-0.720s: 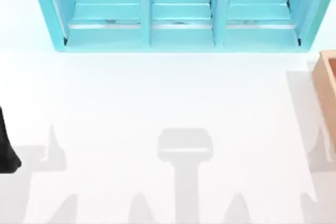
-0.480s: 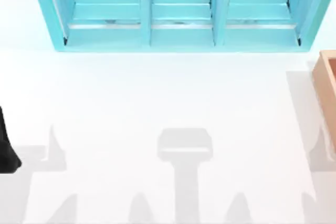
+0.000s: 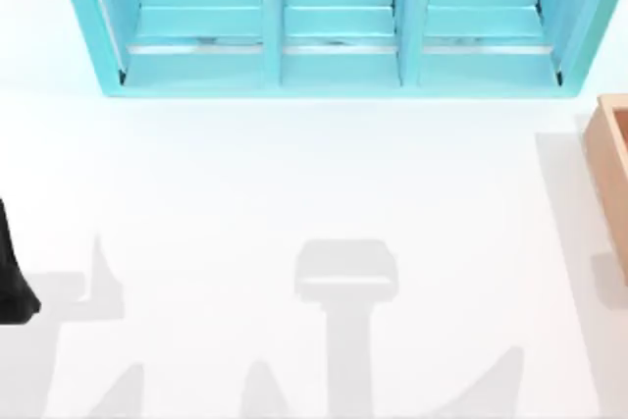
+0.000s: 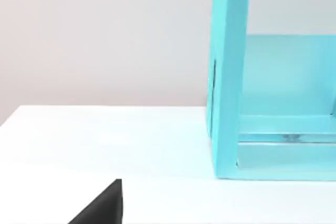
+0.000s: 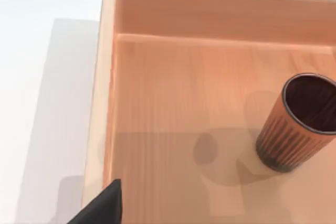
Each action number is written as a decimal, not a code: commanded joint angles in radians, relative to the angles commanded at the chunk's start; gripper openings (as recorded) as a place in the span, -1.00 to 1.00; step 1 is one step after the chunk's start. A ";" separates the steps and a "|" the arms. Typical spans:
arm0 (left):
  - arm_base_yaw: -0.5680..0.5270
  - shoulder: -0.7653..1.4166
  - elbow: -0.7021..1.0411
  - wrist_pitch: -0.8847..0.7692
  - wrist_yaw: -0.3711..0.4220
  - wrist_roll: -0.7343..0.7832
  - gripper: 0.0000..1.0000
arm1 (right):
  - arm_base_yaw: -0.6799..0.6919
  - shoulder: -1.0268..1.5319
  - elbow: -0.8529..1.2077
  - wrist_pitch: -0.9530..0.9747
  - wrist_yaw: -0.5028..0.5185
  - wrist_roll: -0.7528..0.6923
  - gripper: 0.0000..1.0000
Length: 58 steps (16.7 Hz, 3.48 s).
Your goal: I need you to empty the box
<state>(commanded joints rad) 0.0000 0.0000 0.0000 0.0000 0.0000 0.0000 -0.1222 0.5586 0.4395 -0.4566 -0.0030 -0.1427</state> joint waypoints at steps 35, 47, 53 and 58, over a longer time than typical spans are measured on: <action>0.000 0.000 0.000 0.000 0.000 0.000 1.00 | -0.223 1.134 0.469 -0.333 -0.003 -0.189 1.00; 0.000 0.000 0.000 0.000 0.000 0.000 1.00 | -0.223 1.134 0.469 -0.333 -0.003 -0.189 -0.36; 0.000 0.000 0.000 0.000 0.000 0.000 1.00 | -0.223 1.134 0.469 -0.333 -0.003 -0.189 -1.00; 0.000 0.000 0.000 0.000 0.000 0.000 1.00 | -0.223 1.134 0.469 -0.333 -0.003 -0.189 -1.00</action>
<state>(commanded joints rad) 0.0000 0.0000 0.0000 0.0000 0.0000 0.0000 -0.3452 1.6927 0.9088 -0.7893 -0.0057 -0.3318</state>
